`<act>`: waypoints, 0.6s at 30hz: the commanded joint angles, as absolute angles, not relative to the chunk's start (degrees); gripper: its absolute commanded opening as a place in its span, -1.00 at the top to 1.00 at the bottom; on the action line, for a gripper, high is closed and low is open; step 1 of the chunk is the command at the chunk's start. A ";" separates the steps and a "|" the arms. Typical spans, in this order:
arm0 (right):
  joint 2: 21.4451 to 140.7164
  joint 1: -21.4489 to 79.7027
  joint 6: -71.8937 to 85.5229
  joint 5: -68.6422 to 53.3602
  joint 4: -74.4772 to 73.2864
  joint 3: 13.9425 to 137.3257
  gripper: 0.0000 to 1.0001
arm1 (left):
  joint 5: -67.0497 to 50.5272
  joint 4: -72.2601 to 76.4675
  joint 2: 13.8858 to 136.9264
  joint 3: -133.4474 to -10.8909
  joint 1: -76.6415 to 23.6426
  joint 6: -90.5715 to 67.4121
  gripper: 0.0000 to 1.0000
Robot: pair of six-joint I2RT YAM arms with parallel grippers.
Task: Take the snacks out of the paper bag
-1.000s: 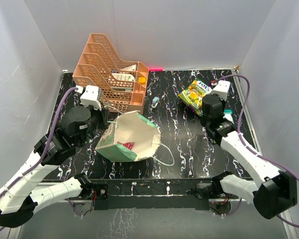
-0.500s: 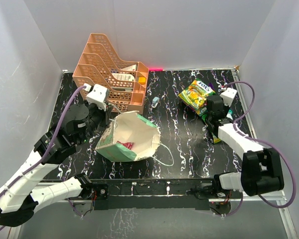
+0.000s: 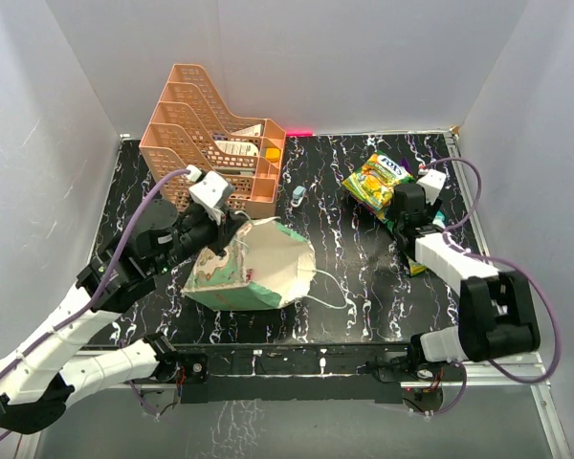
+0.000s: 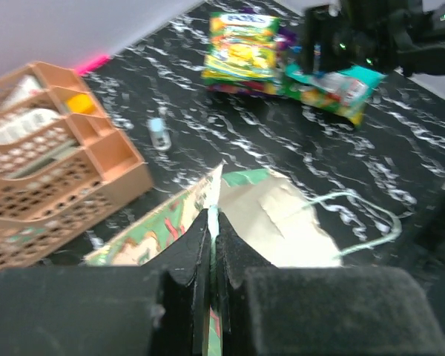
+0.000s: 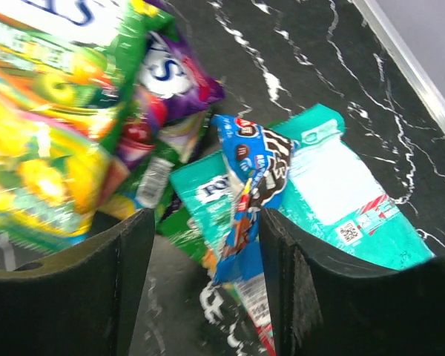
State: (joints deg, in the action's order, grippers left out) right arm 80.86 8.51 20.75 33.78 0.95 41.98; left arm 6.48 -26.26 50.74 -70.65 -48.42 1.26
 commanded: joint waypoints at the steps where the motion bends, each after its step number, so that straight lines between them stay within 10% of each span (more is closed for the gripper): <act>1: 69.52 8.35 21.48 23.60 0.91 42.10 -0.27 | -5.95 -17.91 48.88 -64.52 -48.24 -8.90 1.00; 10: 50.52 10.45 13.66 -15.25 -0.17 35.54 -0.31 | -7.14 -16.22 48.10 -58.37 -48.23 -17.01 1.00; 18: 55.09 29.30 18.09 -5.75 2.49 31.58 -0.24 | -3.66 -25.32 47.32 -60.40 -48.25 -14.59 1.00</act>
